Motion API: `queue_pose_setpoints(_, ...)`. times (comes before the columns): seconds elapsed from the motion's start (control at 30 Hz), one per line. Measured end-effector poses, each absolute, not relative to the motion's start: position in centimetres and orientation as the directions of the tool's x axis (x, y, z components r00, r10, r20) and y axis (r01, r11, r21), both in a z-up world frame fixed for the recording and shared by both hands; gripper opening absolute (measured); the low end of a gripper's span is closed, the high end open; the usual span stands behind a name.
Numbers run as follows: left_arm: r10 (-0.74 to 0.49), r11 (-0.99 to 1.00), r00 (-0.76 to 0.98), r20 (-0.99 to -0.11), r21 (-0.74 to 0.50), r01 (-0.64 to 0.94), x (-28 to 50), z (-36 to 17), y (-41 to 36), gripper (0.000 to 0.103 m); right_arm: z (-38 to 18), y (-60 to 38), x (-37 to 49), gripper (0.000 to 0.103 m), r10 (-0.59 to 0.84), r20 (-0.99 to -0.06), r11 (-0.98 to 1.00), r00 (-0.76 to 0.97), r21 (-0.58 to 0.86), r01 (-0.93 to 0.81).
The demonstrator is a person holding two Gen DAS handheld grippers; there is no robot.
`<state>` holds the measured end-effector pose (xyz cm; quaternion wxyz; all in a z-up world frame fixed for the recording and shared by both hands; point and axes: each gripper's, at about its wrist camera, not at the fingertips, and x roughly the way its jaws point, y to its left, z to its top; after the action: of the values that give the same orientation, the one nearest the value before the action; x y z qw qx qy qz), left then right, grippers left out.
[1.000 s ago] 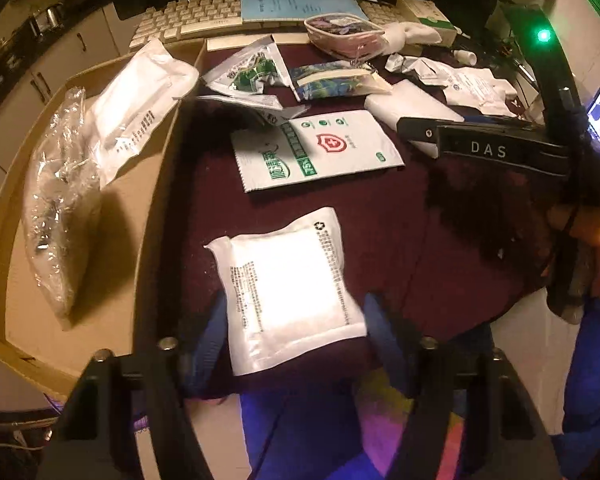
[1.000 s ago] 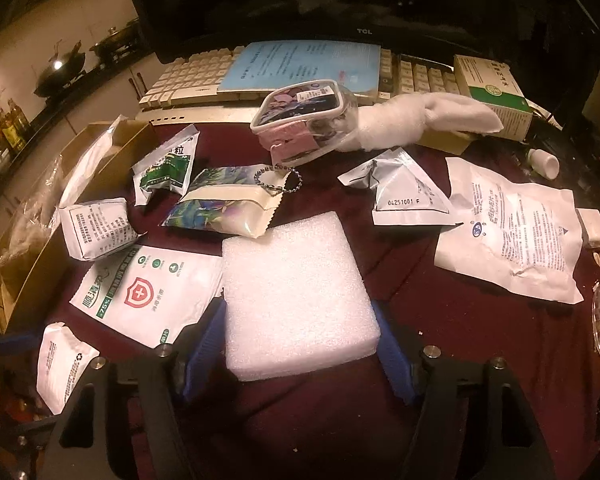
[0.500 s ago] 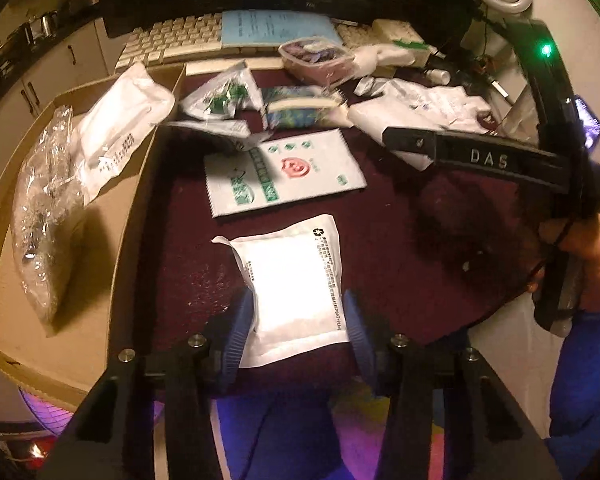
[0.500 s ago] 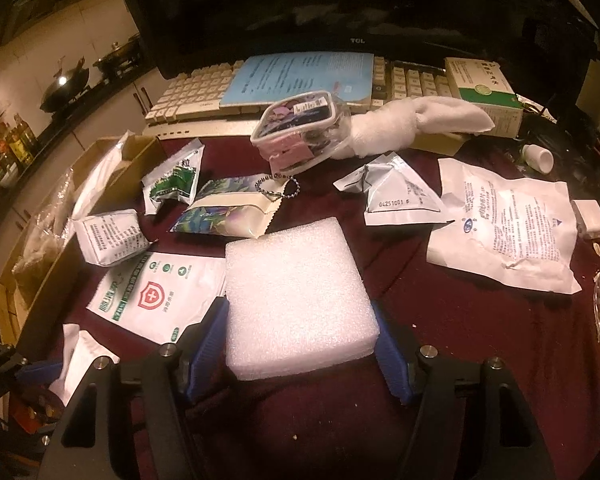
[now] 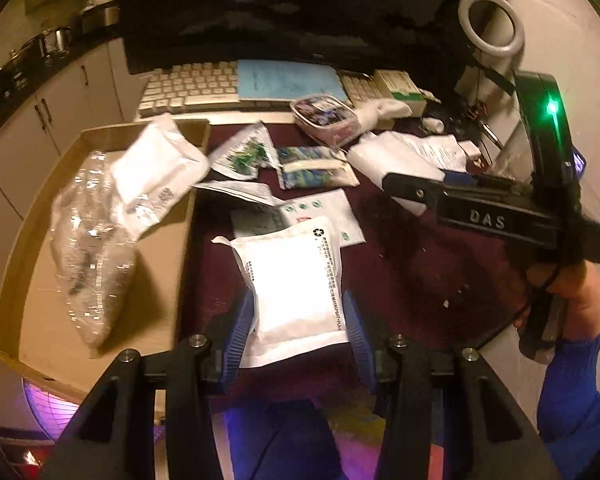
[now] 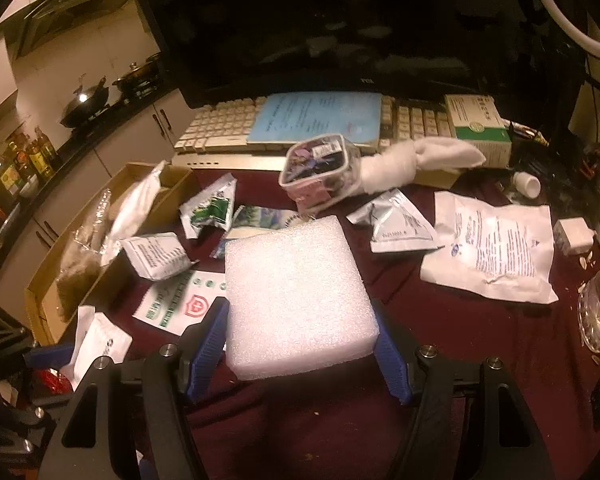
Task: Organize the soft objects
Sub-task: 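Carry the foam block and white packet into the cardboard box with both grippers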
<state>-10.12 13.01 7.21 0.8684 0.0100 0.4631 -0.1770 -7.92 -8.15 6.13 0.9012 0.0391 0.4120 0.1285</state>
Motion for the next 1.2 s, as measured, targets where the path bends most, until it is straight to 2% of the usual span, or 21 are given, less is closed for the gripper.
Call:
queue_pose_setpoints(0.9,-0.206,0.978,0.589,-0.782,-0.173,0.112,-9.5,8.2,22.0,0.046,8.9,-1.7,-7.1,0.073,0.415,-0.687,0.9,0.596,0.212,-0.381)
queue_pose_setpoints(1.2,-0.136,0.983,0.614,-0.778,-0.184,-0.016,-9.7,7.6,26.9,0.046,9.7,1.3,-6.6,0.073,0.474,-0.679,0.864,0.56,0.234,-0.446)
